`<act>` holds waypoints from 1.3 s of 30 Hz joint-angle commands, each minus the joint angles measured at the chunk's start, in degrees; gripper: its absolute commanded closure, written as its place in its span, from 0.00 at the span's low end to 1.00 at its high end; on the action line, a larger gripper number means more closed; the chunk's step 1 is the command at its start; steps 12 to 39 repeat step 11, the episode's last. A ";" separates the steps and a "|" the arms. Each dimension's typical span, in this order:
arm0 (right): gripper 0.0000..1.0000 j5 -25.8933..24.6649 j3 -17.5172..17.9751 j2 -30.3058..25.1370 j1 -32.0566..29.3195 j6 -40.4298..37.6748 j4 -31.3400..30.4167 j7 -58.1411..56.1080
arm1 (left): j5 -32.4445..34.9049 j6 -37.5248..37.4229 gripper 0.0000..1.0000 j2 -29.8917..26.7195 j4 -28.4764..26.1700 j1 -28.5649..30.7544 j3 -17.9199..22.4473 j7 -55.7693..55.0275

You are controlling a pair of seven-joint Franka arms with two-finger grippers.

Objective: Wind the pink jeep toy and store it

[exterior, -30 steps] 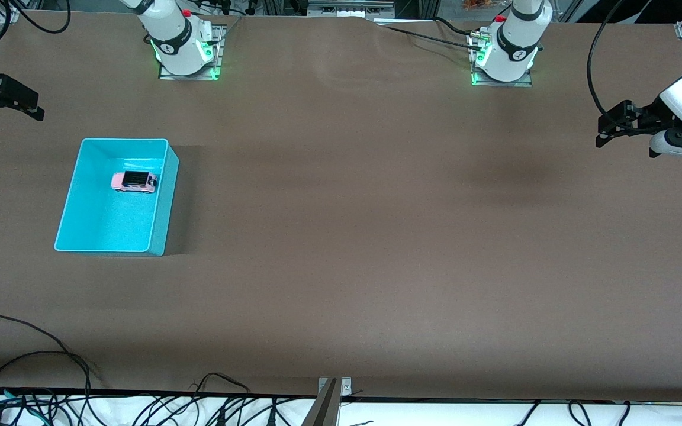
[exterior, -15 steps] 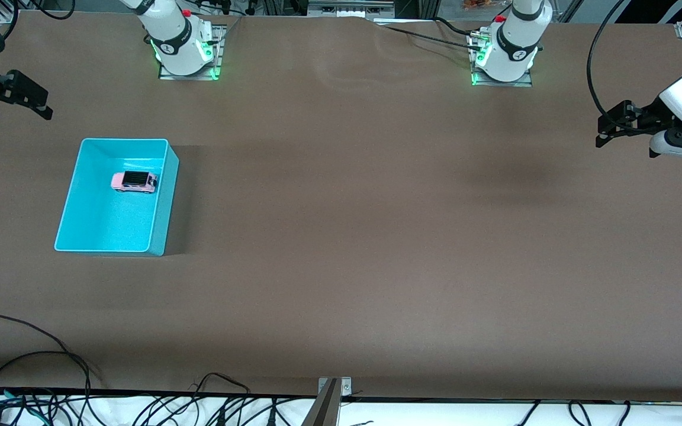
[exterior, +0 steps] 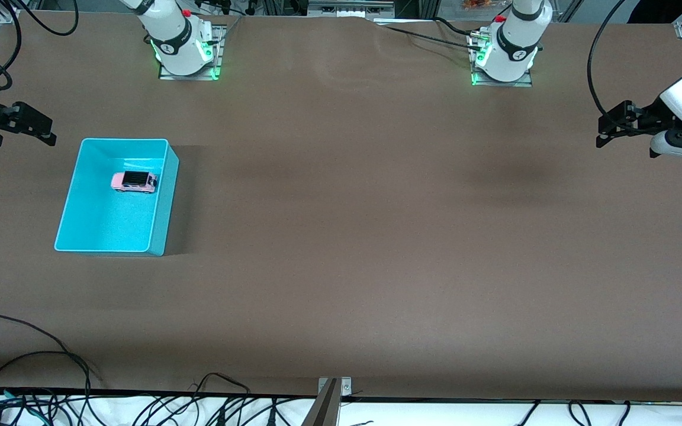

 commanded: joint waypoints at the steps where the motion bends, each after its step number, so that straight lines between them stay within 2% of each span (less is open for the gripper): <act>1: 0.00 -0.86 0.09 0.23 0.20 -1.24 1.47 -0.14 | 0.77 -1.19 0.00 0.95 2.12 -0.02 -0.31 -0.60; 39: 0.00 -0.86 0.09 0.23 0.20 -1.59 1.56 -0.05 | 0.77 -1.19 0.00 0.95 2.12 0.07 -0.31 -0.60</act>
